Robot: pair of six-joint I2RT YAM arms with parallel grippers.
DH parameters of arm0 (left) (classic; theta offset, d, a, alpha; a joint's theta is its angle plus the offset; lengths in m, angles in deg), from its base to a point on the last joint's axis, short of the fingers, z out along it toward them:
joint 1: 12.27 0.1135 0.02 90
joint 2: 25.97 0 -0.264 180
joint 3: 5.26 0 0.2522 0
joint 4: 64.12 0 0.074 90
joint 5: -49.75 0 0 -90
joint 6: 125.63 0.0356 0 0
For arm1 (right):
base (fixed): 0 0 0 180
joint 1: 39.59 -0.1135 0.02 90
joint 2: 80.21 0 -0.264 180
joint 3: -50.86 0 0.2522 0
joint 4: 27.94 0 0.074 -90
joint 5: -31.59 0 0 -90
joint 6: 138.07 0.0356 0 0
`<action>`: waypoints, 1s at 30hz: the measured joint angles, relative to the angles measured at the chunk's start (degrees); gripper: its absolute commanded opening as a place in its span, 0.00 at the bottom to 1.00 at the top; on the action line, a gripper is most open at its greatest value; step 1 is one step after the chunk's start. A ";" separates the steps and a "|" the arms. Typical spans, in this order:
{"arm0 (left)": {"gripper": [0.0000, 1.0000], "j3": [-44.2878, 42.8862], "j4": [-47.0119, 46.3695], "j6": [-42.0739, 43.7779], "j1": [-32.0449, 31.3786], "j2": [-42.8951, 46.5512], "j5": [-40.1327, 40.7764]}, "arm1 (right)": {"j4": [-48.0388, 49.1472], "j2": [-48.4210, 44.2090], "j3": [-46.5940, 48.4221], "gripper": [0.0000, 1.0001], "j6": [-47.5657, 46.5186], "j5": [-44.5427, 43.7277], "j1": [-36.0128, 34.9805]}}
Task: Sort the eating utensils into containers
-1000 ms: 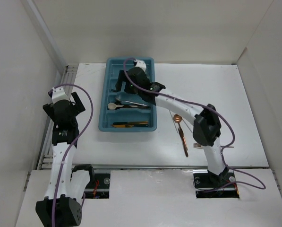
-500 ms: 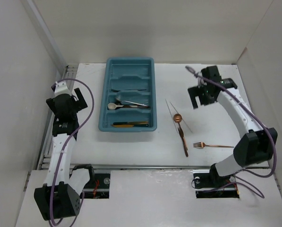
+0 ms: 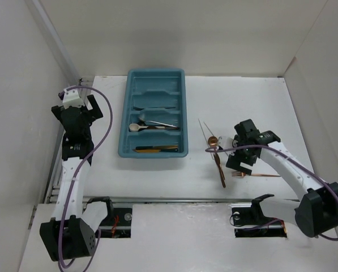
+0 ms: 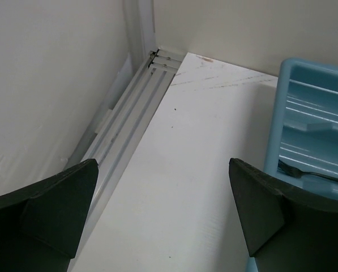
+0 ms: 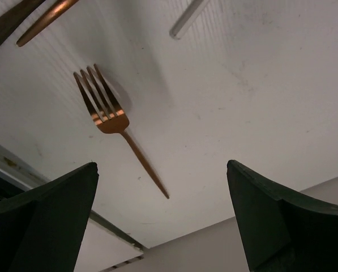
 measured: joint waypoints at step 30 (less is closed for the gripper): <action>1.00 2.58 -2.40 2.19 0.87 2.19 5.42 | 5.70 26.47 2.51 0.31 -5.07 -6.12 -8.04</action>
